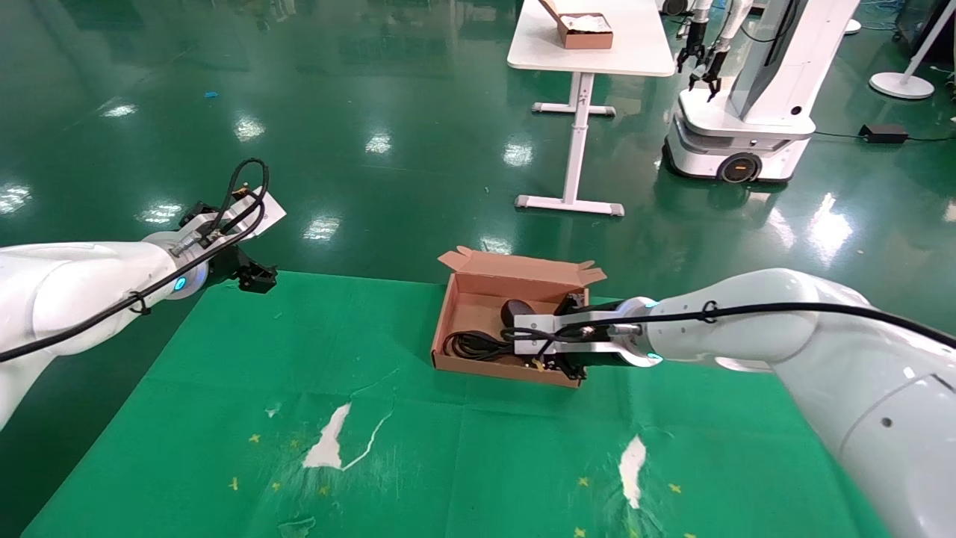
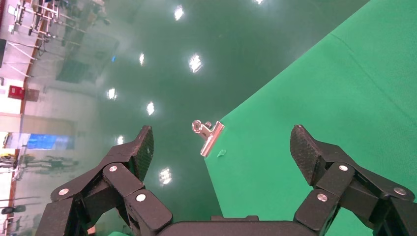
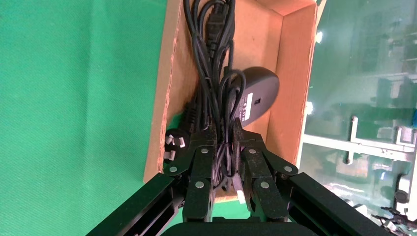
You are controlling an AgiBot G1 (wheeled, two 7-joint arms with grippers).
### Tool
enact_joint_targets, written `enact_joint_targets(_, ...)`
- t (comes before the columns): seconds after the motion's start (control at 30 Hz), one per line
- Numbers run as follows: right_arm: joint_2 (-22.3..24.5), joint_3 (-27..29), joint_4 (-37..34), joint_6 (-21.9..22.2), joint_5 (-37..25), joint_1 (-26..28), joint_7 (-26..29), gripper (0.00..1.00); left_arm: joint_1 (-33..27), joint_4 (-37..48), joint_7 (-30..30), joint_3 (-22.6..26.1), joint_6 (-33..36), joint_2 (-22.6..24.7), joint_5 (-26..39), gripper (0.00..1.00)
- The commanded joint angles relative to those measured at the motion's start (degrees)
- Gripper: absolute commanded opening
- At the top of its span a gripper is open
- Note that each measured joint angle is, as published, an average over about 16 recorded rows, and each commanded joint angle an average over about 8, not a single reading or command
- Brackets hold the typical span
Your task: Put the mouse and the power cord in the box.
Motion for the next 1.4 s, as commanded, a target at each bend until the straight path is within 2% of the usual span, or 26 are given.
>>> enact_joint_targets(0.03,0.0,-0.1,-0.1,0.2,0.0,-0.1,0.0,1.0,0.0,0.0,0.0,0.0,0.0,0.0,0.0,1.0)
enact_joint_targets(0.63,1.4,1.8,2.4,-2.2,1.5,-0.8,0.7,1.0,0.1,-0.1,0.1,0.0,0.0,0.0,0.0,1.0)
enact_joint_targets(1.4,17.4,18.3,21.6,-18.3,21.9,-13.6,8.7,1.0,0.1,-0.1,0.1,0.0,0.0,0.0,0.0,1.0)
